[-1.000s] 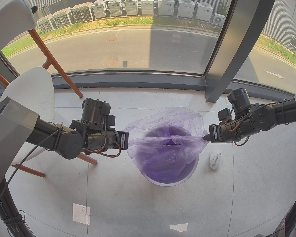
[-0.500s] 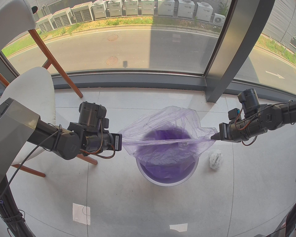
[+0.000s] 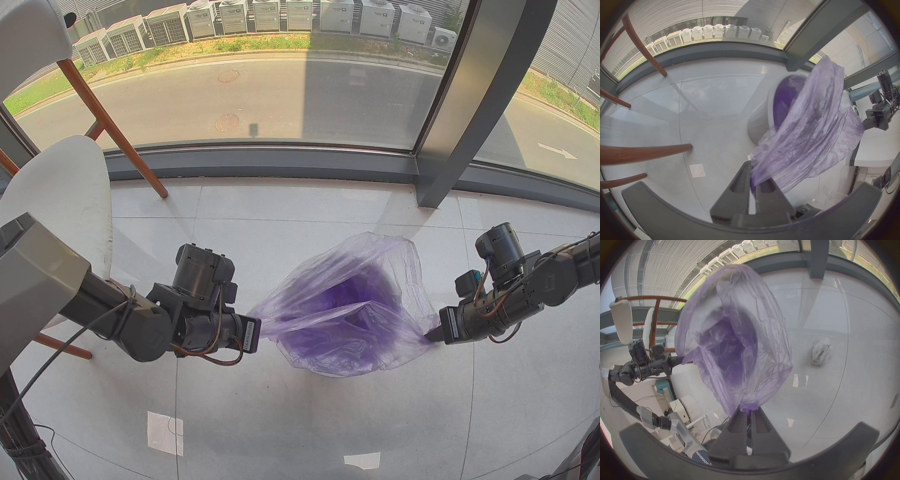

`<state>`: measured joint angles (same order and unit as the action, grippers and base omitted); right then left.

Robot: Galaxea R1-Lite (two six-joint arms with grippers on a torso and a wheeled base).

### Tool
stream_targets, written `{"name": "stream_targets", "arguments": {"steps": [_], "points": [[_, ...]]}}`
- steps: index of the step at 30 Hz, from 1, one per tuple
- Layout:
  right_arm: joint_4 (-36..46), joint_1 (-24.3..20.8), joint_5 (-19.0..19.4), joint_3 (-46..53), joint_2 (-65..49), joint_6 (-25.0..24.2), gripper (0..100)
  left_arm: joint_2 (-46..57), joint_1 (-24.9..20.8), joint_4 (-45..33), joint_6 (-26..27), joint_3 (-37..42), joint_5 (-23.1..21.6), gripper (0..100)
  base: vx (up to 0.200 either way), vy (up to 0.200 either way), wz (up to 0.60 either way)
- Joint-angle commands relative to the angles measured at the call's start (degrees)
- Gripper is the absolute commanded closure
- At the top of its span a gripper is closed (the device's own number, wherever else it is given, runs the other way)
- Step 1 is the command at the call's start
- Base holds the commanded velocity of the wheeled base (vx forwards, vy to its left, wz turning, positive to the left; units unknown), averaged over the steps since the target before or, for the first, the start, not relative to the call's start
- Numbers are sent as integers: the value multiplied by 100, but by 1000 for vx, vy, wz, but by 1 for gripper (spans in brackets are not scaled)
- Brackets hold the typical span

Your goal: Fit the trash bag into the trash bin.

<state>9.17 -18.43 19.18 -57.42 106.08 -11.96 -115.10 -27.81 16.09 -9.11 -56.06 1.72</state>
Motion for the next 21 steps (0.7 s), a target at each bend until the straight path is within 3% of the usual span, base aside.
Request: {"name": "stream_targets", "arguments": {"steps": [1, 17, 21], "points": [[-3, -108, 16, 363, -44, 124, 100, 41, -85, 8, 5, 280, 4, 100, 0, 0, 0], [-126, -90, 16, 846, 158, 379, 100, 32, -14, 26, -21, 729, -14, 100, 0, 0, 0], [-741, -64, -37, 987, 440, 379, 100, 23, 74, 26, -12, 755, -14, 100, 0, 0, 0]]}}
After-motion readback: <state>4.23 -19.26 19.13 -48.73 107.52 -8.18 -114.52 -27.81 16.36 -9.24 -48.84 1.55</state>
